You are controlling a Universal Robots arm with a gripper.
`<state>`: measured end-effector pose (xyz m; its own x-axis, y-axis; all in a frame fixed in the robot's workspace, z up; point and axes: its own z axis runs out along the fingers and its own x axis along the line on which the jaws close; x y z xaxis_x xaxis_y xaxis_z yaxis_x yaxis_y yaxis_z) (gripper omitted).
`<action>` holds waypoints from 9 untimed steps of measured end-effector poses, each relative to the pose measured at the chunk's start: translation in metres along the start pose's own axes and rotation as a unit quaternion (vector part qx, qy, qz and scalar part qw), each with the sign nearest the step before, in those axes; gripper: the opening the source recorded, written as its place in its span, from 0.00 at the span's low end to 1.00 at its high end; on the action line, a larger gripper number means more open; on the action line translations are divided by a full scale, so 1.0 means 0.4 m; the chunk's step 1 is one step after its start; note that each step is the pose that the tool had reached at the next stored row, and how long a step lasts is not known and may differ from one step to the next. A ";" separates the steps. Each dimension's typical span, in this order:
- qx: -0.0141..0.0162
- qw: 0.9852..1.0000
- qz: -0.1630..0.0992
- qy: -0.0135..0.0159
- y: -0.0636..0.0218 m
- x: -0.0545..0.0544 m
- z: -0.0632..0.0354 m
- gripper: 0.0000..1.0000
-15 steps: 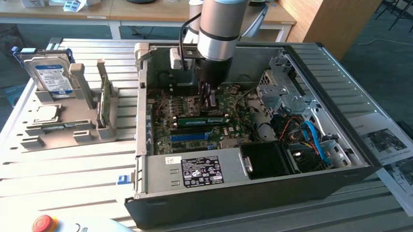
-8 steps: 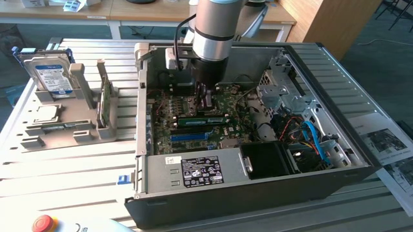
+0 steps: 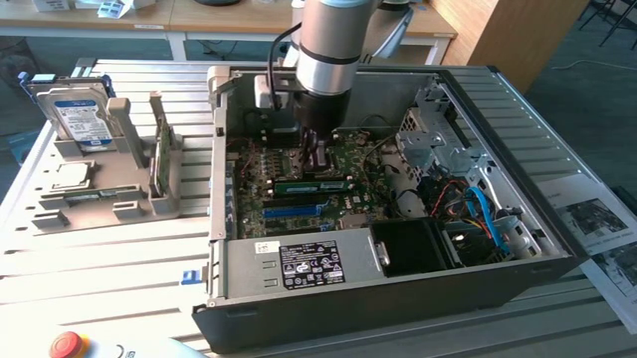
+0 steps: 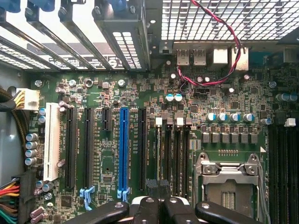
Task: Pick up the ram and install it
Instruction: 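Press down the ram until it locks into place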
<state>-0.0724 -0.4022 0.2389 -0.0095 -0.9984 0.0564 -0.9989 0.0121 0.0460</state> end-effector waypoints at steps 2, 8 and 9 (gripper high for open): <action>0.000 1.000 0.000 0.000 0.001 0.000 0.003 0.10; 0.000 1.000 0.000 0.000 0.004 0.000 0.008 0.10; 0.000 1.000 0.000 0.000 0.004 0.000 0.008 0.10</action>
<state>-0.0742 -0.4022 0.2358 -0.0093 -0.9984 0.0565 -0.9989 0.0119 0.0460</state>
